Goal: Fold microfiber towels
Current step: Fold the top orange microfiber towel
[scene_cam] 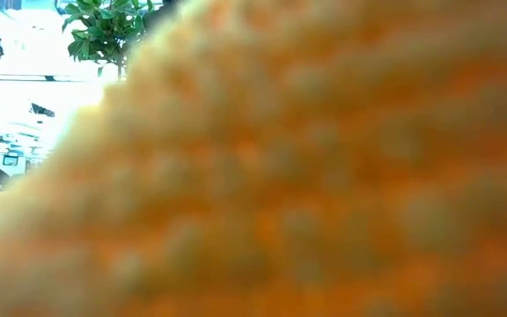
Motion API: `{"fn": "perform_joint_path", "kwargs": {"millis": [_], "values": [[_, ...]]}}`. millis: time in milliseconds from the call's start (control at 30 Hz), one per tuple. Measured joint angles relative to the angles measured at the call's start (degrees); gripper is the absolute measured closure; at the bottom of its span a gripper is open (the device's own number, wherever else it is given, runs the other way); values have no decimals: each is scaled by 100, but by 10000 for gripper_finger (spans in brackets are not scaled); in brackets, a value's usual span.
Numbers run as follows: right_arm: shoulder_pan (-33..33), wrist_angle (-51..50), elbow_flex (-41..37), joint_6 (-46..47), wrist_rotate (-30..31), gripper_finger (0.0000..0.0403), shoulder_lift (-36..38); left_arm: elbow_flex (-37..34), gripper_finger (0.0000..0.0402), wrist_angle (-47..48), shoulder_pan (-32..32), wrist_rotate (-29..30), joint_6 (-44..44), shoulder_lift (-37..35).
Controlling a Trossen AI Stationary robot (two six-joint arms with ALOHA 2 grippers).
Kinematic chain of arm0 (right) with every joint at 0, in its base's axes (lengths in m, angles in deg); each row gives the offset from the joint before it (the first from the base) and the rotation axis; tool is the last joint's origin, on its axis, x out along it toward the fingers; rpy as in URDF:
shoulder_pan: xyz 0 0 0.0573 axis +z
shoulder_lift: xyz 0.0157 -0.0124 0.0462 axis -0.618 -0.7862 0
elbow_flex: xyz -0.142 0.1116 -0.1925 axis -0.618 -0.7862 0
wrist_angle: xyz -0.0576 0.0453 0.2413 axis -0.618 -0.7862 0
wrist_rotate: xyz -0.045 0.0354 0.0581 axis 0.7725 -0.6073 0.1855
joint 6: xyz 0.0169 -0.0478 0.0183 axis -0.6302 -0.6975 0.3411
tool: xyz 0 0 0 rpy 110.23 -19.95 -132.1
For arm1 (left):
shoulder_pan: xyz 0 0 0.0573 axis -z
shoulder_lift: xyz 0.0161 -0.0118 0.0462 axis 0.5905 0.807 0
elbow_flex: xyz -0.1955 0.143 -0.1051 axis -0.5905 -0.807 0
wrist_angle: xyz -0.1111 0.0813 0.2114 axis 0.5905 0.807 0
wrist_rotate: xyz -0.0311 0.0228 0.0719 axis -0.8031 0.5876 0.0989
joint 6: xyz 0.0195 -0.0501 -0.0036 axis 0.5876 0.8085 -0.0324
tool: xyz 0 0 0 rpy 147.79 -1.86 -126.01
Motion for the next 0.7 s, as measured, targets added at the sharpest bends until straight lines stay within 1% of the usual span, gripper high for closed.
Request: {"fn": "perform_joint_path", "kwargs": {"millis": [167, 333, 567, 700], "values": [[365, -74, -237, -136, -713, 394, -12, -778, 401, -196, 462, -502, 385, 27], [685, -32, -647, -192, -1400, 394, -12, -1439, 401, -358, 874, -918, 876, 29], [1070, 514, -1343, -254, -1630, 394, -16, -2260, 401, -1199, 1258, -1551, 1524, 30], [1238, 705, -1489, -254, -2026, 394, -13, -2620, 401, -1789, 1391, -1871, 1703, 29]]}}
